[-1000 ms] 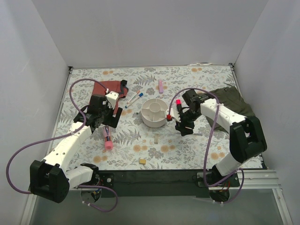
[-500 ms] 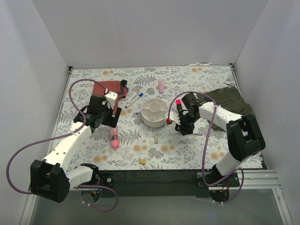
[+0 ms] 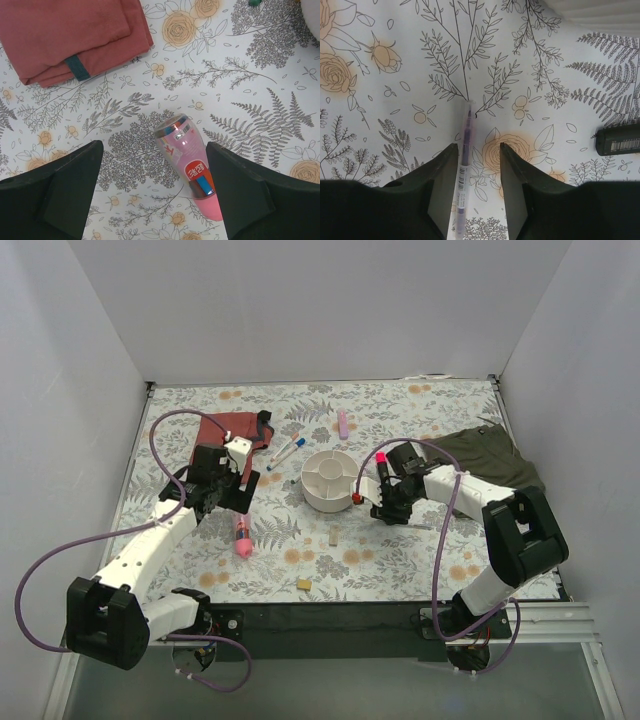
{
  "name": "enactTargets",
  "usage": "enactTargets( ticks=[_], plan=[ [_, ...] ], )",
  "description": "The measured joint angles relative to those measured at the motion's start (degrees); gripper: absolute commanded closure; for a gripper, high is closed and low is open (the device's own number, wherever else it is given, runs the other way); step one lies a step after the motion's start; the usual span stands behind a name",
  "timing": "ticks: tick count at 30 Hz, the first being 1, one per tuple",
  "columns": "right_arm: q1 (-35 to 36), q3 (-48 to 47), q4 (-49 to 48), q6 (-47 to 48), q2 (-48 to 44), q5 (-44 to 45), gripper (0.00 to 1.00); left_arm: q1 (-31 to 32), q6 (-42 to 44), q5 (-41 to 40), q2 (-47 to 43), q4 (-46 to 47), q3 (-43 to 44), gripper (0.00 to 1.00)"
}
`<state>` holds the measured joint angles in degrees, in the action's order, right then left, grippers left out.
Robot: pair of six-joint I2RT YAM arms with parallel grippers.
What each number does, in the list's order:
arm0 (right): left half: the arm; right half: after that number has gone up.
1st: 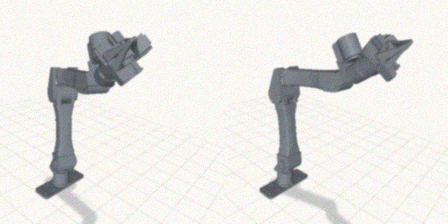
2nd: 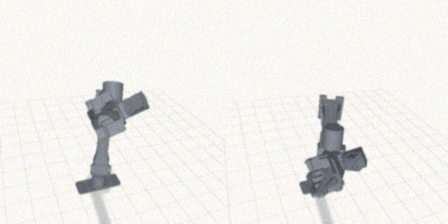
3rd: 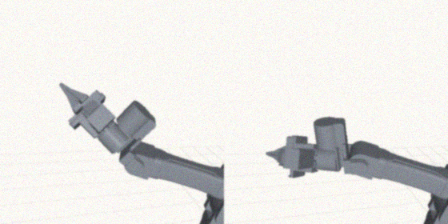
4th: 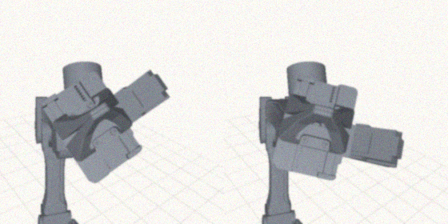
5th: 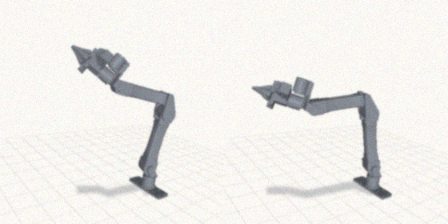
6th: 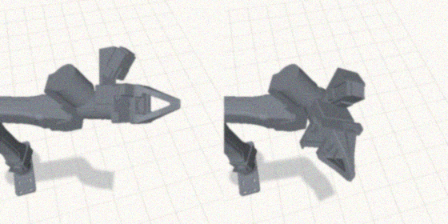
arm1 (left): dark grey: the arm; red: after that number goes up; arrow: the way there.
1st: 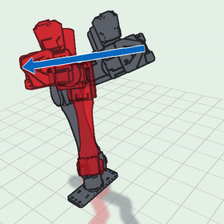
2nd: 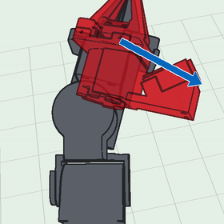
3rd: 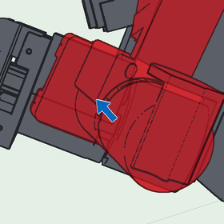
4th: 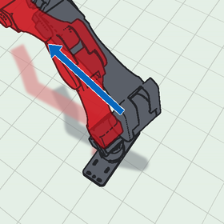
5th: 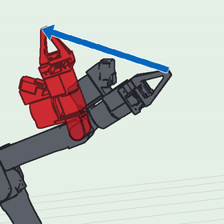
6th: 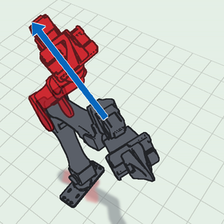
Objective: Sort the stationery into containers
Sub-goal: Pick up the pen from the center of the board.
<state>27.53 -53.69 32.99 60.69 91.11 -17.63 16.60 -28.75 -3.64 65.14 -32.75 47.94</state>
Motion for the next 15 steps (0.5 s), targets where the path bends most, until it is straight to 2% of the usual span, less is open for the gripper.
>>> enactTargets(
  ticks=[6,9,10,12,13,15],
  plan=[
    [1.0,2.3,-2.5,-1.0,0.0,1.1,0.55,0.0,0.5,-1.3,-0.8,-0.9,-3.0,0.15],
    [1.6,3.0,-3.5,-1.8,-0.6,1.5,0.65,0.0,0.5,-1.6,-1.7,-2.0,-3.7,0.15],
    [1.7,3.2,-3.7,-1.9,-0.7,1.6,0.72,0.0,0.5,-1.7,-1.9,-2.0,-3.7,0.15],
    [2.2,3.5,-4.0,-2.7,-0.9,1.9,0.80,0.0,0.5,-1.9,-2.2,-2.0,-3.7,0.15],
    [2.3,3.6,-4.1,-2.8,-1.0,2.1,0.87,0.0,0.5,-1.9,-2.2,-2.0,-3.7,0.15],
    [2.7,3.7,-4.5,-3.5,-1.0,2.6,0.96,0.0,0.6,-2.0,-2.2,-2.0,-3.7,0.15]
  ],
)
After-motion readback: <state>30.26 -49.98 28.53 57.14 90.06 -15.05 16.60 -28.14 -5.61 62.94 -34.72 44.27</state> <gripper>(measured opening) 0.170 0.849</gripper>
